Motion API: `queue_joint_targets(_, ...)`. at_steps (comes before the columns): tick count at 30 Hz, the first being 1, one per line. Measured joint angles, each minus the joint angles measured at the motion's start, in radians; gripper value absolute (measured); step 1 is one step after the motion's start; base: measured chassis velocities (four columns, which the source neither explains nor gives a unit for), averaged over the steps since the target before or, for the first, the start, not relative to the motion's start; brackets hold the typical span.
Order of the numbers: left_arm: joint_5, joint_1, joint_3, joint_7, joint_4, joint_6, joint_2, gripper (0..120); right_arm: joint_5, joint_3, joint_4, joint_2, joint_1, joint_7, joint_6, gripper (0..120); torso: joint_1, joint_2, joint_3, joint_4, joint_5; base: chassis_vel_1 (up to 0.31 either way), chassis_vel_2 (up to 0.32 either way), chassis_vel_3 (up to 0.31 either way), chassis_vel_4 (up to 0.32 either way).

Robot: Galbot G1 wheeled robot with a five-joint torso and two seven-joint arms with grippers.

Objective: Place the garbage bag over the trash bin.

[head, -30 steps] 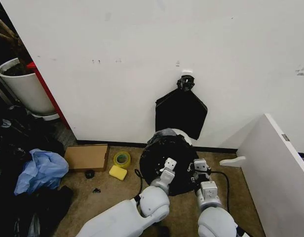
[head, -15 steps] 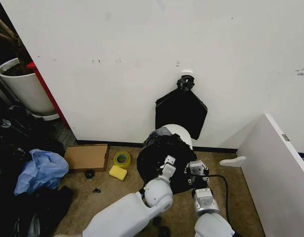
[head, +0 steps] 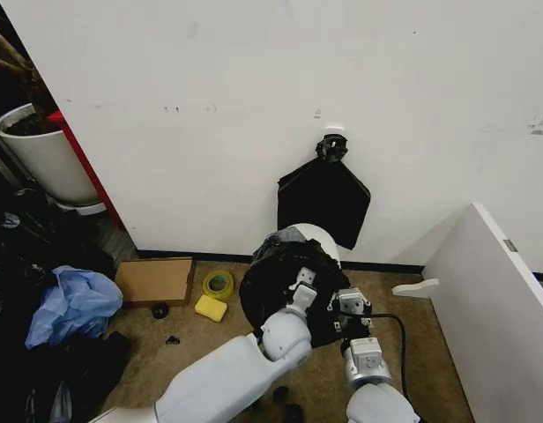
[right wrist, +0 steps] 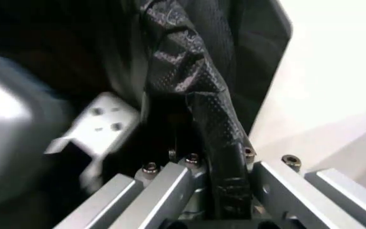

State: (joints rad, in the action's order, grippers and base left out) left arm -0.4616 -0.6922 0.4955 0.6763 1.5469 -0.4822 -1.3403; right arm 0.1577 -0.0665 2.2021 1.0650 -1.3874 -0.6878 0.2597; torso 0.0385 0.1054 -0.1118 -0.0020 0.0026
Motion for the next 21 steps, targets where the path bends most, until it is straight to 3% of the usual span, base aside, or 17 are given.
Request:
queue_joint_targets(4,0.004,-0.006,0.005,-0.007,0.014,0.009,0.003,0,0.010,-0.001,-0.001,0.000,0.001,0.005,-0.002,0,0.000,0.000,0.000,-0.0001,0.0000,0.000,0.000,0.000,0.000)
queue_joint_targets(10,-0.010,-0.102,0.029,-0.015,0.233,-0.019,0.114,0,0.022,0.052,-0.048,0.007,0.014,0.005,-0.020,0,0.000,0.000,0.000,0.0000,-0.0002,0.000,0.000,0.000,0.000)
queue_joint_targets(12,-0.011,-0.116,0.026,-0.018,0.263,-0.020,0.131,0,0.026,0.060,-0.055,0.009,0.017,0.005,-0.021,0,0.000,0.000,0.000,0.0002,-0.0001,0.000,0.000,0.000,0.000)
queue_joint_targets(17,-0.013,-0.261,-0.101,-0.112,0.440,0.070,0.264,0,0.042,0.116,-0.130,0.016,0.045,0.019,-0.060,0,0.000,0.000,0.000,-0.0002,-0.0002,0.000,0.000,0.000,0.000)
queue_joint_targets(19,-0.020,-0.295,-0.144,-0.144,0.467,0.093,0.289,0,0.049,0.123,-0.144,0.017,0.051,0.024,-0.071,0,0.000,0.000,0.000,0.0000,-0.0003,0.000,0.000,0.000,0.000)
queue_joint_targets(21,-0.058,-0.371,-0.266,-0.238,0.523,0.152,0.342,1,0.064,0.136,-0.175,0.019,0.061,0.037,-0.095,0,0.000,0.000,0.000,0.0003,-0.0003,0.000,0.000,0.000,0.000)
